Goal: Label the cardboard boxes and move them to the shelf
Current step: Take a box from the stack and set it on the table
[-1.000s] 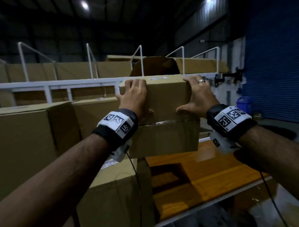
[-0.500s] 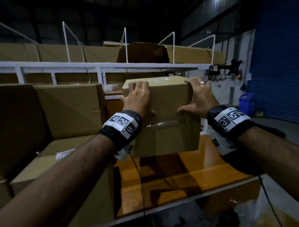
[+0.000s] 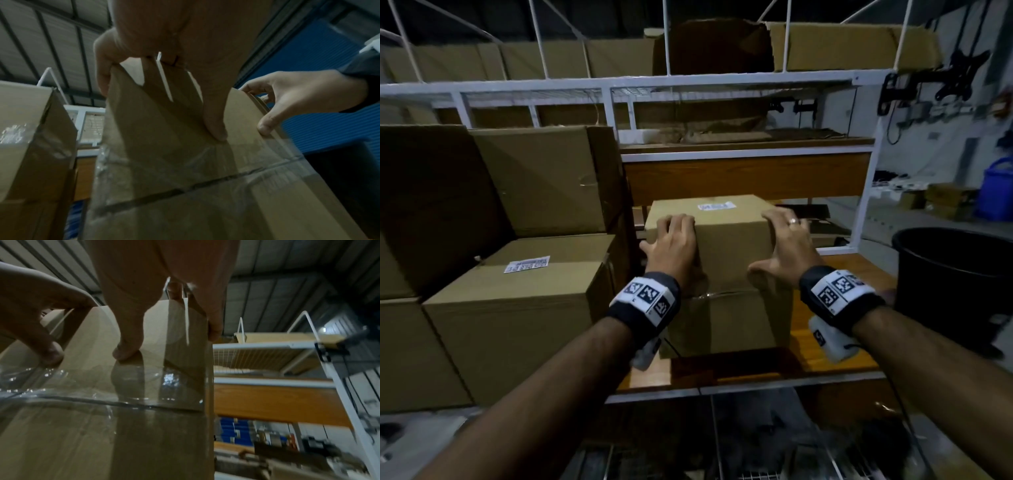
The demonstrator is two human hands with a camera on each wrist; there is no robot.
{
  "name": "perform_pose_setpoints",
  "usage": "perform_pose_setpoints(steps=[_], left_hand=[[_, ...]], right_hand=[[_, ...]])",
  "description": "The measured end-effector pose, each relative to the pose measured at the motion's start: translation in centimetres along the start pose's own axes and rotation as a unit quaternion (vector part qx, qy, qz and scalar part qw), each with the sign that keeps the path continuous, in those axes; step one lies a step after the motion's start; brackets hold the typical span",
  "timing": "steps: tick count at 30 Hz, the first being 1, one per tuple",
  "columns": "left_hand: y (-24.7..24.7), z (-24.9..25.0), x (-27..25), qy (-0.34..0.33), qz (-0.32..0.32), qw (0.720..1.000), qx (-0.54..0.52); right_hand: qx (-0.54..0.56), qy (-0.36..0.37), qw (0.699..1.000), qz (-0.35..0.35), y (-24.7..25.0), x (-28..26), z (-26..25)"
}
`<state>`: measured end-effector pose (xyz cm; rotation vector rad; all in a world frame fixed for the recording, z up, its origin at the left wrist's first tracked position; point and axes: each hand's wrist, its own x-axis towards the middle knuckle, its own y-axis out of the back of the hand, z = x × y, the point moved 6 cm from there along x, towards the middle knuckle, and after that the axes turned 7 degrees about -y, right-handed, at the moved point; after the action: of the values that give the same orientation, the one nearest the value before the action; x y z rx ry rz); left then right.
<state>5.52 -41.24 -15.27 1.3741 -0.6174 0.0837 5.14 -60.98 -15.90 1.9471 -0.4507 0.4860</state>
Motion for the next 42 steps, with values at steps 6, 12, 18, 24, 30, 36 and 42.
perform_pose_setpoints(steps=[6,12,18,24,30,36,42], left_hand=[[-4.2,0.1,-1.1,0.001,-0.04,0.999,-0.01],[-6.4,0.2,-1.8,0.002,-0.055,0.998,-0.017],[-8.1,-0.4,-2.4,0.01,-0.053,0.998,-0.018],[-9.6,-0.6,-2.8,0.014,-0.056,0.998,-0.012],[-9.5,-0.4,-2.7,0.011,-0.037,0.999,-0.021],[-9.3,0.3,-2.6,0.001,-0.032,0.998,0.05],[-9.4,0.4,-1.8,-0.02,-0.038,0.991,0.125]], right_hand=[[0.012,-0.033,0.999,-0.023,-3.4,-2.0,2.4],[0.01,-0.039,0.999,-0.024,-5.2,-2.5,3.6],[-0.011,-0.037,0.998,-0.039,-6.8,-2.9,4.0],[-0.011,-0.047,0.997,-0.055,-7.5,-3.4,4.3],[-0.053,-0.041,0.996,-0.054,-8.0,-3.3,4.3],[-0.166,0.03,0.985,-0.03,-7.9,-3.0,3.8],[-0.236,0.075,0.968,-0.053,-8.1,-2.4,3.3]])
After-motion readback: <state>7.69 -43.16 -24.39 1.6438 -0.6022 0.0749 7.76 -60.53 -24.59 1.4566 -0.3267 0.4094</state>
